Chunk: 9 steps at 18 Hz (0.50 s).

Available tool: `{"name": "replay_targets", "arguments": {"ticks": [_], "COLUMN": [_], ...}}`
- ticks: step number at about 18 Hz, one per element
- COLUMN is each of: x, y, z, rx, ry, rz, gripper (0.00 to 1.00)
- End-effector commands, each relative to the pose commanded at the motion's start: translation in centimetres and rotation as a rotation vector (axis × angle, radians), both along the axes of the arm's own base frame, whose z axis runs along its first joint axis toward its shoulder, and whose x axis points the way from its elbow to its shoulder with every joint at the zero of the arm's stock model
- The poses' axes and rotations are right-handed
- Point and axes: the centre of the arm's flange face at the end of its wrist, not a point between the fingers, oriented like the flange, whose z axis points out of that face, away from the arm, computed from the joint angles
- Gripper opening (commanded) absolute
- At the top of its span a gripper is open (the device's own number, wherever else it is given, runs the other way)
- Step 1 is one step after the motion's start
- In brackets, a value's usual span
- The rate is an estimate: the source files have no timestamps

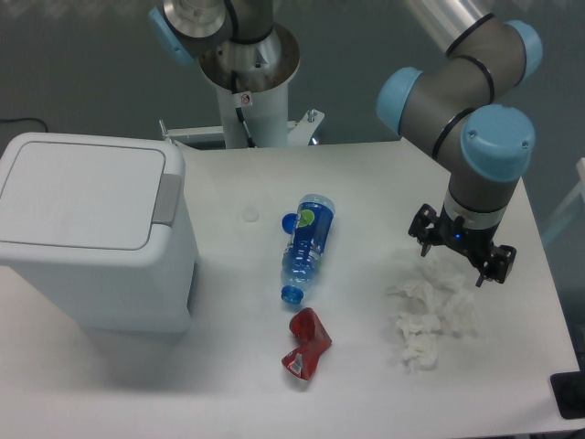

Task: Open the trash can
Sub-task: 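Move the gripper from above the tissue toward the white trash bin lid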

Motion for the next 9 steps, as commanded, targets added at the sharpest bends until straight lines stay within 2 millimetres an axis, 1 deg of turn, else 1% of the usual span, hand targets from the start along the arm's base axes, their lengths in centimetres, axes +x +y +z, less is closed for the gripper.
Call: {"name": "replay_targets", "arguments": {"ticks": [2,6,9], "x": [0.2,1.0,1.6], "y": [0.1,0.5,0.3], "z": [0.0,-1.1,-1.1], "rx": [0.0,-0.002,0.001], "ry": [0.0,-0.021,-0.021], "rz": [-0.005,-0.045,-0.044], "gripper": [1.0,1.0,1.0]}}
